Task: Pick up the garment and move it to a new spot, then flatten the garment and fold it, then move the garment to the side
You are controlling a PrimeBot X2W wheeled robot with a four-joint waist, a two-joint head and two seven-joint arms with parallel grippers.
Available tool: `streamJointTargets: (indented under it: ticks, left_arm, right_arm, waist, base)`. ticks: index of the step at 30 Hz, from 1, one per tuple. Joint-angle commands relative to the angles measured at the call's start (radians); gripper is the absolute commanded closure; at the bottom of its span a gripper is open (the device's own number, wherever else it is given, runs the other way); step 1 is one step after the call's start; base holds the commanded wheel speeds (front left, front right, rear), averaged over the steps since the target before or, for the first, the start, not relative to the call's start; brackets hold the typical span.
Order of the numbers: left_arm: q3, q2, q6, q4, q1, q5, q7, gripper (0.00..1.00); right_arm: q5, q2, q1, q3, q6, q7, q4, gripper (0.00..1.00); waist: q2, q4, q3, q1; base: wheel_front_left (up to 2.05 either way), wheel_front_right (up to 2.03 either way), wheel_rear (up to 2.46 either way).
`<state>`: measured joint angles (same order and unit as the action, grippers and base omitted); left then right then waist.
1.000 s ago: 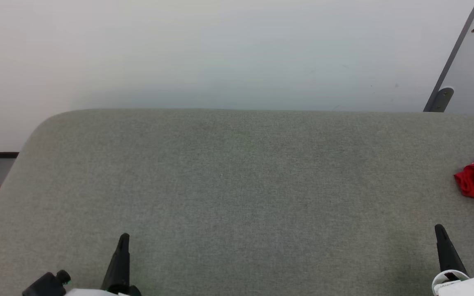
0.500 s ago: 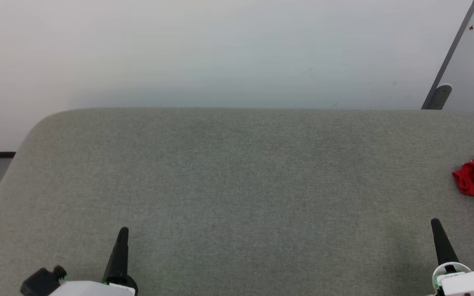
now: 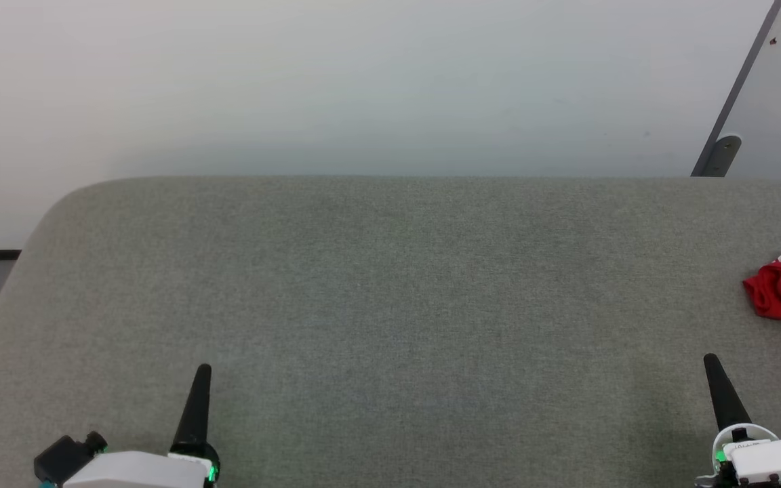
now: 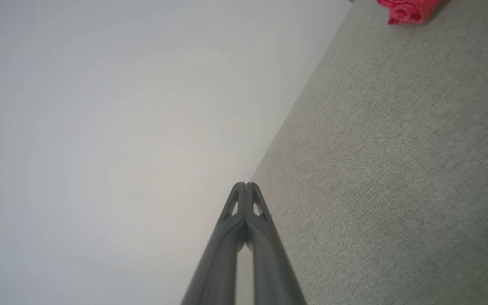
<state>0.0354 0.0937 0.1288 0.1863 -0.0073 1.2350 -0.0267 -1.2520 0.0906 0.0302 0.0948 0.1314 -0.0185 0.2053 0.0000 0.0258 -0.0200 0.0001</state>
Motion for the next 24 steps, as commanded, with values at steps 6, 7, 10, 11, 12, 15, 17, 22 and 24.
streamJointTargets:
  ticks: [6, 7, 10, 11, 12, 15, 17, 22, 24]
  left_arm:
    - [0.010, -0.002, 0.002, 0.004, -0.031, 0.071, 0.018, 1.00]
    - [0.011, -0.002, 0.002, 0.006, -0.033, 0.080, 0.021, 1.00]
    - [0.014, -0.004, 0.002, 0.010, -0.039, 0.106, 0.028, 1.00]
    - [0.015, -0.004, 0.002, 0.011, -0.040, 0.115, 0.031, 1.00]
    - [0.016, -0.005, 0.002, 0.013, -0.042, 0.124, 0.034, 1.00]
    - [0.018, -0.006, 0.002, 0.017, -0.049, 0.147, 0.041, 1.00]
    - [0.020, -0.007, 0.002, 0.019, -0.052, 0.163, 0.046, 1.00]
    - [0.024, -0.009, 0.003, 0.026, -0.060, 0.202, 0.057, 1.00]
    - [0.026, -0.010, 0.003, 0.029, -0.063, 0.218, 0.061, 1.00]
  right_arm:
    - [-0.065, -0.006, 0.032, 0.008, -0.001, -0.018, 0.002, 1.00]
    - [-0.073, -0.007, 0.033, 0.008, -0.001, -0.019, 0.002, 1.00]
    - [-0.098, -0.010, 0.034, 0.009, -0.001, -0.026, 0.006, 1.00]
    - [-0.103, -0.011, 0.036, 0.010, -0.001, -0.028, 0.007, 1.00]
    - [-0.109, -0.012, 0.038, 0.010, -0.001, -0.030, 0.008, 1.00]
    - [-0.133, -0.014, 0.044, 0.011, -0.001, -0.036, 0.010, 1.00]
    - [-0.148, -0.016, 0.045, 0.012, -0.001, -0.040, 0.012, 1.00]
    - [-0.181, -0.021, 0.052, 0.013, -0.001, -0.050, 0.017, 1.00]
    - [-0.195, -0.022, 0.053, 0.014, -0.001, -0.053, 0.019, 1.00]
  waist:
    - [0.0000, -0.003, 0.003, 0.0000]
    - [0.0000, -0.004, 0.003, 0.0000]
    - [0.0000, -0.005, 0.005, 0.0000]
    - [0.0000, -0.006, 0.005, 0.0000]
    - [0.0000, -0.006, 0.006, 0.0000]
    - [0.0000, -0.008, 0.007, 0.0000]
    - [0.0000, -0.009, 0.008, 0.0000]
    - [0.0000, -0.011, 0.010, 0.0000]
    - [0.0000, -0.012, 0.011, 0.0000]
  base:
    - [0.00, 0.00, 0.00]
    - [0.00, 0.00, 0.00]
    - [0.00, 0.00, 0.00]
    - [0.00, 0.00, 0.00]
    - [0.00, 0.00, 0.00]
    - [0.00, 0.00, 0.00]
    - [0.00, 0.00, 0.00]
    - [0.00, 0.00, 0.00]
    - [0.00, 0.00, 0.00]
